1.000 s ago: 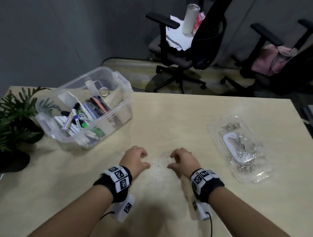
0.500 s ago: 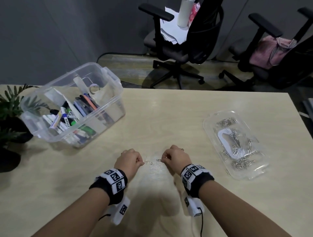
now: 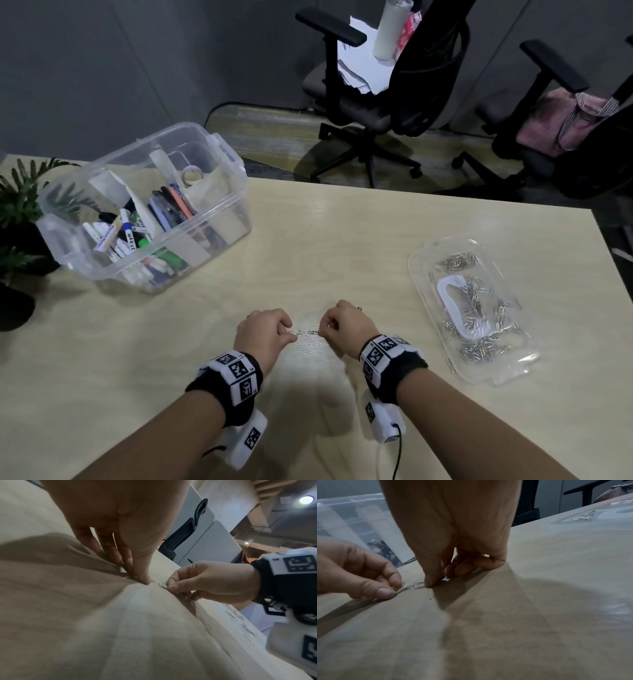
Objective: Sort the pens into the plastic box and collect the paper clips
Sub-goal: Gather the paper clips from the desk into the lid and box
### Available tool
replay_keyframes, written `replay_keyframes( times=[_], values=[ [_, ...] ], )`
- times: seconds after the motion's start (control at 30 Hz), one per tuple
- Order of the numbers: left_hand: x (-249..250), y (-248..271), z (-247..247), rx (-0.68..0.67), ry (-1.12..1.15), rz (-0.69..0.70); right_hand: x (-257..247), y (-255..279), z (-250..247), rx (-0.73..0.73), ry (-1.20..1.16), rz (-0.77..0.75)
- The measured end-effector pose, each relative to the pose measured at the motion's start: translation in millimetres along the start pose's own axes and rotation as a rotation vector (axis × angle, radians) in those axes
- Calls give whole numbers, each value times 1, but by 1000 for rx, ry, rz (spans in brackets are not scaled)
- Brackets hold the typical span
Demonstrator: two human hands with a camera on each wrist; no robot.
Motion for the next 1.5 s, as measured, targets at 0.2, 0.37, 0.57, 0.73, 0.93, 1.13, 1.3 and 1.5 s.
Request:
replay_keyframes(
  times=[0.2,0.37,0.57,0.73,0.93,1.13,1.3,1.5],
  values=[
    [2,1,-1,19,-91,23,1,1,-1,-13,1,-15],
    [3,1,-1,-19,-197,50,1,2,0,-12,15,-33],
    [7,3,2,-40,-243,84,6,5,-1,-46,-13,-61],
    [10,7,-15,0,-140,91,3,11,-14,-93,-141,-64],
    [26,10,-88,181,46,213,-41,8,-53,39,-167,-192],
    [37,2,-185,391,132,273,-141,-15,-120,331,-190,-449],
    [22,-15,-226,508,216,204,-209,-55,-134,484,-135,-497],
    [10,-53,-234,508,171,153,-215,-88,-120,453,49,-310]
  ],
)
Point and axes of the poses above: each hand's wrist, its own y-axis away from the middle knuckle, its own z-axis out of the palm, x = y × z, the point moved 1 cm from there along -y, towards the middle knuckle, and after that the axes turned 1 degree about -y, right-handed, at the moved point
